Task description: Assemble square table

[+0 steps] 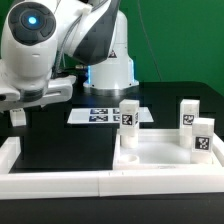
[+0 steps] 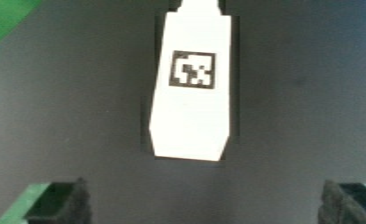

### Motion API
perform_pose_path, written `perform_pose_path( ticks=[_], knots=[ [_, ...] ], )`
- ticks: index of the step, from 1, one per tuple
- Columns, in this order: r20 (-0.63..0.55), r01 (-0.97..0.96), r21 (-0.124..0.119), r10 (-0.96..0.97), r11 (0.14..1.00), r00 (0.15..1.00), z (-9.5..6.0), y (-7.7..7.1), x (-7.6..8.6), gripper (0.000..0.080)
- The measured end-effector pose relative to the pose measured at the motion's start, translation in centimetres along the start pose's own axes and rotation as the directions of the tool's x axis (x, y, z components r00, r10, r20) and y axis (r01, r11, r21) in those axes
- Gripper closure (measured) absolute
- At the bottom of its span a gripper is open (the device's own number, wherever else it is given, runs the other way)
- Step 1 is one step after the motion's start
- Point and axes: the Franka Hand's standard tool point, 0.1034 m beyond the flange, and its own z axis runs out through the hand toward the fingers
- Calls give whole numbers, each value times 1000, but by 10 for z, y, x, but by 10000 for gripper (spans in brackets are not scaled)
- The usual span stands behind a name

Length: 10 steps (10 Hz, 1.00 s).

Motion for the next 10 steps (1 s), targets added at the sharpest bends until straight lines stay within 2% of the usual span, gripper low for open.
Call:
perform_pose_path(
  ticks=[3,5,6,8,9,10],
  knots=[
    [4,1,2,-1,1000,1000,3,0,-1,150],
    [57,-13,22,11,1000,998,40,4,-14,150],
    [80,-14,29,12,999,997,52,2,-17,150],
    [82,-11,28,9,1000,997,57,1,-16,150],
    [82,-11,28,9,1000,997,57,1,-17,272],
    [82,-11,28,9,1000,997,57,1,-17,272]
  ],
)
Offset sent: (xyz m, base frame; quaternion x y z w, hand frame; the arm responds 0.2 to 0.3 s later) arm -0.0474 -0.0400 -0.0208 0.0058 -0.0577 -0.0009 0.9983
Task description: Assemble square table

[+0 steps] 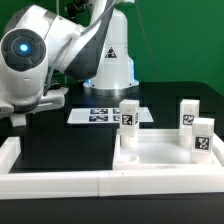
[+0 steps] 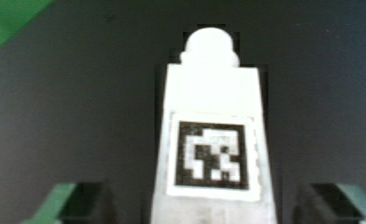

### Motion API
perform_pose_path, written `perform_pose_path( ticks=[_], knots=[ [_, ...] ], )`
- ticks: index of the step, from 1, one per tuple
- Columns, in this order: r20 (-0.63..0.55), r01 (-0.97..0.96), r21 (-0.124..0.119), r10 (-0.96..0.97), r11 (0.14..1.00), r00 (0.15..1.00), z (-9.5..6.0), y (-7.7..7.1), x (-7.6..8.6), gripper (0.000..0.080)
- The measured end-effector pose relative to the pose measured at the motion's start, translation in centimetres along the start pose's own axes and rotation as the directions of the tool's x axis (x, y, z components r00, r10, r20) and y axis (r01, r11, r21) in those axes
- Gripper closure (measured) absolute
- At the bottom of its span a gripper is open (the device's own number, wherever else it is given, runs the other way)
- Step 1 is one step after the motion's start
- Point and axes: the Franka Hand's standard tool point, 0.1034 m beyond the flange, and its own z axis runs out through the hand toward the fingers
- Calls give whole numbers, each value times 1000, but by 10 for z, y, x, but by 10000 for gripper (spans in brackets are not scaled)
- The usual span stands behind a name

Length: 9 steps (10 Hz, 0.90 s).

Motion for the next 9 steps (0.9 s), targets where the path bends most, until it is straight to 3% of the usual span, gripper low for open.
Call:
perform_pose_path(
  ticks=[2,8,9],
  knots=[
    [0,0,0,0,1000,1000,0,0,0,511],
    [0,0,0,0,1000,1000,0,0,0,511],
    [0,2,-2,-2,1000,1000,-8,-4,4,511]
  ],
)
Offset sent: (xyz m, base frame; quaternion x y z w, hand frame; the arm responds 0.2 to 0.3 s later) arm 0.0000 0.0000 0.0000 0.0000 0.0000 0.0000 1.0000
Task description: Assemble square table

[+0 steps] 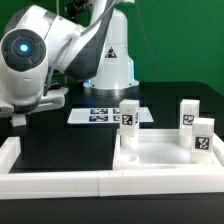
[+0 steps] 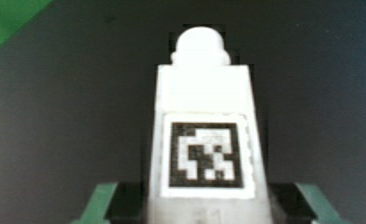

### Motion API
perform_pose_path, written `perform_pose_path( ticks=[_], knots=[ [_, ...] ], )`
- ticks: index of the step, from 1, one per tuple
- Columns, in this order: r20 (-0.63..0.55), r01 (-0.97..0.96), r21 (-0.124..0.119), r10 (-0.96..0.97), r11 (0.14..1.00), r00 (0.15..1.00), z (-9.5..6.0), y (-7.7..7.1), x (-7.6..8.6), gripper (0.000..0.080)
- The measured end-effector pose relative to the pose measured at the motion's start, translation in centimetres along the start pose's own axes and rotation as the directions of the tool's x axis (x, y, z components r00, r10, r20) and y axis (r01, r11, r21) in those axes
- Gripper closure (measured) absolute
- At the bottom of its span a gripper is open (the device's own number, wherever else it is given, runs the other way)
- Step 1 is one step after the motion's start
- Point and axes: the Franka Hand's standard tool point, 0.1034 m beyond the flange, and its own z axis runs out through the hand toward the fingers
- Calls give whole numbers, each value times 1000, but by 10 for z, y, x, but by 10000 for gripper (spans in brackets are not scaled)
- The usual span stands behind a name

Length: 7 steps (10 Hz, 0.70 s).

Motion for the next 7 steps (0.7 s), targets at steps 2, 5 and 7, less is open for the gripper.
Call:
perform_pose_path(
  ticks=[2,5,7],
  knots=[
    [-55,23,-32,-25,999,998,-78,-26,14,509],
    [-90,-11,-40,8,999,996,-152,-41,-2,509],
    [-193,-4,-56,-7,998,981,-151,-34,8,509]
  ],
)
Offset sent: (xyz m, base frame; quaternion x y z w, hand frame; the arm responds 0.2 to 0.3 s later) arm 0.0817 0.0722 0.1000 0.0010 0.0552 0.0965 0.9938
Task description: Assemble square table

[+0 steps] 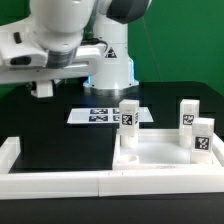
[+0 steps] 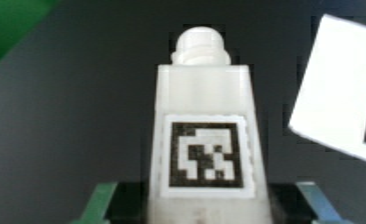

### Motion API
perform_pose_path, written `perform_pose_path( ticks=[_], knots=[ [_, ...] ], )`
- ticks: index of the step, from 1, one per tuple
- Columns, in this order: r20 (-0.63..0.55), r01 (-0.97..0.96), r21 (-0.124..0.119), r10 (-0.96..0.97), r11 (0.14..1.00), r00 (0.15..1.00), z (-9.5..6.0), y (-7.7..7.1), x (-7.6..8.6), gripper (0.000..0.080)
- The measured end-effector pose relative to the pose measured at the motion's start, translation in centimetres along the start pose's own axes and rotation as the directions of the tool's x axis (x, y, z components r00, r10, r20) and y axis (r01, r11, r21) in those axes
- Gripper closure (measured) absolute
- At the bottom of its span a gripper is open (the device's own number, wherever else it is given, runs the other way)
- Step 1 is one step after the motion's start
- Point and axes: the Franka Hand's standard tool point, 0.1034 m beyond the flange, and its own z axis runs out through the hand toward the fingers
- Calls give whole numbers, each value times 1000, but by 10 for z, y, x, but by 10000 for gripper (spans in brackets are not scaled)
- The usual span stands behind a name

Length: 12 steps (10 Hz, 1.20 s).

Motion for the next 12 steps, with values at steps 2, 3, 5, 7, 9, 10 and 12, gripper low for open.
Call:
perform_pose_path(
  ticks=[2,3,5,7,9,10,12],
  knots=[
    [-126,-15,-4,15,1000,992,-5,-1,-1,509],
    [-154,-65,17,67,998,986,-28,-14,6,509],
    [-310,-130,73,146,989,940,-93,-31,38,509],
    [-399,-196,59,203,979,894,-153,-37,52,509],
    [-526,-179,33,170,983,834,-155,-30,52,509],
    [-577,-185,28,167,982,799,-154,-29,52,508],
    [-671,-193,10,149,981,727,-154,-26,53,508]
  ],
)
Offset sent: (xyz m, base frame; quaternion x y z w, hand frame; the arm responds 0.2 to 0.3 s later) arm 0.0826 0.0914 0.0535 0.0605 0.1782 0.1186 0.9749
